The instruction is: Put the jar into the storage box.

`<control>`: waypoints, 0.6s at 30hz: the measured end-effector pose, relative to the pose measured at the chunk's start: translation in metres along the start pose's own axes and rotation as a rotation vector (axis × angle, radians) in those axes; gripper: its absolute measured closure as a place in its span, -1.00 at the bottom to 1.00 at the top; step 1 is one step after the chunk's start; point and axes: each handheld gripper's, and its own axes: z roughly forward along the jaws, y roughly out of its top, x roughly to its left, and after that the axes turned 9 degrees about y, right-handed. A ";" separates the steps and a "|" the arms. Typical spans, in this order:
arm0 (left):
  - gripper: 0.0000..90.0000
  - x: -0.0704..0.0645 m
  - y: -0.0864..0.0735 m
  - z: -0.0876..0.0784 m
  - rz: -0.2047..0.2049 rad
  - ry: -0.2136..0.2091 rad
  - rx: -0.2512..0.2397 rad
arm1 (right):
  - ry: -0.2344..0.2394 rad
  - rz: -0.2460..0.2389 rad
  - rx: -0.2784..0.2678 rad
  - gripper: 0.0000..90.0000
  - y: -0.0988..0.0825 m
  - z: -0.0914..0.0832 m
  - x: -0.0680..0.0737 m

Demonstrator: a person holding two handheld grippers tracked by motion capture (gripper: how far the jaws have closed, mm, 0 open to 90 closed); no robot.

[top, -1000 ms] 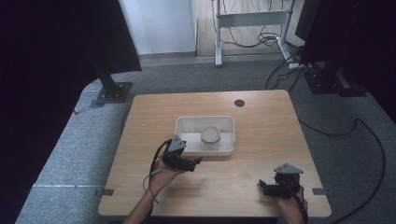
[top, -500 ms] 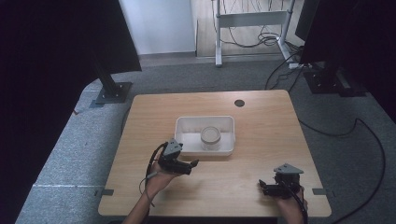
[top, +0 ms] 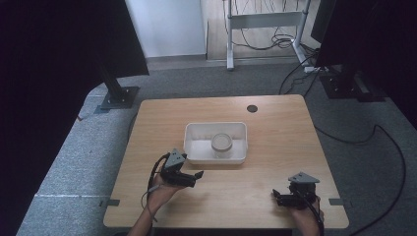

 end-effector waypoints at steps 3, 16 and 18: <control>-0.90 0.001 -0.002 -0.002 -0.002 0.002 0.000 | 0.000 0.000 0.000 -0.94 0.000 0.000 0.000; -0.90 0.009 -0.021 -0.014 -0.033 0.020 0.003 | 0.000 0.000 0.000 -0.94 0.000 0.000 0.000; -0.90 0.010 -0.025 -0.016 -0.040 0.020 0.002 | 0.000 0.000 0.000 -0.94 0.000 0.000 0.000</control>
